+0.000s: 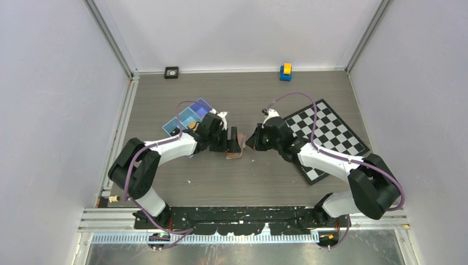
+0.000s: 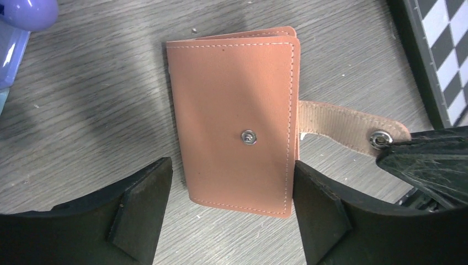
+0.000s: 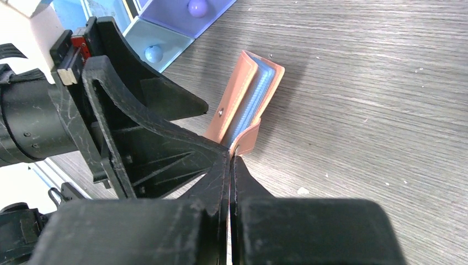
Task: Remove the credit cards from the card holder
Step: Open the card holder at the center of the board.
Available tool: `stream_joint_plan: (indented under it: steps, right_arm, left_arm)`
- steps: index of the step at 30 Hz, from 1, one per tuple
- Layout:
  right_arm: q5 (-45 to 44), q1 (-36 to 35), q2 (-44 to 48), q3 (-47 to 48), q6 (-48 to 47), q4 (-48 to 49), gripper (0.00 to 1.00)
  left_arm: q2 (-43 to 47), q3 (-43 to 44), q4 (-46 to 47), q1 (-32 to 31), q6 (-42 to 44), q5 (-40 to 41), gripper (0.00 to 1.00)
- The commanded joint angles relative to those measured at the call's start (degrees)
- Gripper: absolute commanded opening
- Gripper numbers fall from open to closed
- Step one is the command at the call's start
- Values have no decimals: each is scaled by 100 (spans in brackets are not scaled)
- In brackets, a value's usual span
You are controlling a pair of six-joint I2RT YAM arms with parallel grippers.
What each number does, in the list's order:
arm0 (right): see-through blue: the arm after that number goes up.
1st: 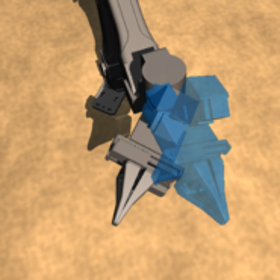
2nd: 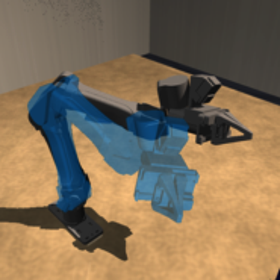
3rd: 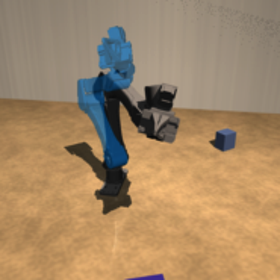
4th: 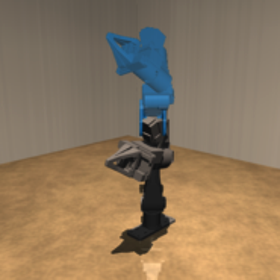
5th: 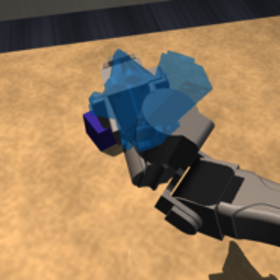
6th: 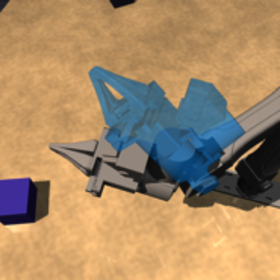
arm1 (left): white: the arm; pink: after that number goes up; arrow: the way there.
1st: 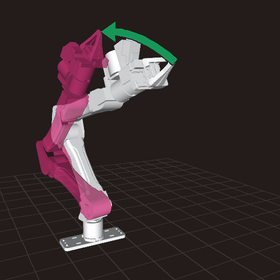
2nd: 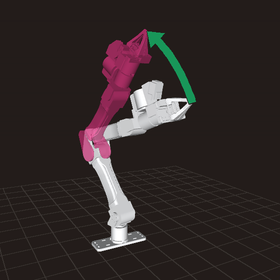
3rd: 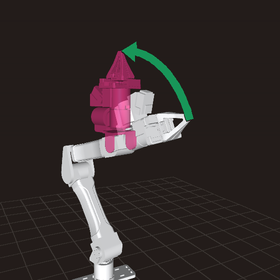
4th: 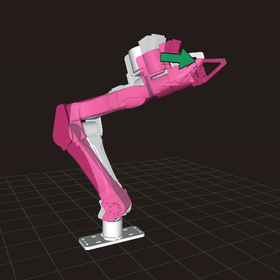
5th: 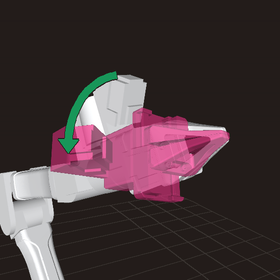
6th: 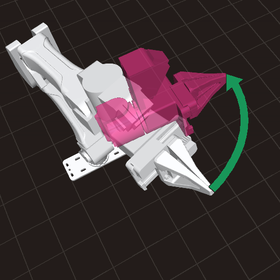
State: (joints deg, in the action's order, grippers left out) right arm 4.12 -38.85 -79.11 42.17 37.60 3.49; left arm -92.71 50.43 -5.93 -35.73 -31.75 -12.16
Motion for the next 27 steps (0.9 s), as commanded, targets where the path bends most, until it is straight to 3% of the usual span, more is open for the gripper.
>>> stream_joint_plan:
  steps: [1, 4, 7, 12, 16, 21, 25, 27]
  right_arm:
    - [-236, 10, 224, -16, -30, 182, 0]
    - [-268, 15, 200, 13, -30, 122, 0]
    - [-377, 10, 188, 21, -6, 67, 0]
    - [-701, 10, 120, 120, 8, -180, 0]
    - [-865, 28, 136, 158, 37, -302, 0]
    - [-1062, 111, 177, 175, 73, -520, 0]
    - [-1071, 183, 221, 189, 113, -611, 1]
    - [-1050, 233, 280, 175, 125, -644, 1]
  left_arm:
    - [85, -69, 450, 174, -179, -532, 76]
    - [121, -209, 742, 309, -350, -848, 68]
    - [236, -357, 1044, 396, -481, -1096, 66]
    - [370, -424, 1025, 461, -467, -1043, 58]
    - [455, -479, 1041, 544, -459, -1029, 42]
    - [653, -517, 913, 546, -315, -745, 11]
    - [637, -491, 810, 554, -261, -561, 0]
    - [588, -455, 747, 549, -232, -521, 0]
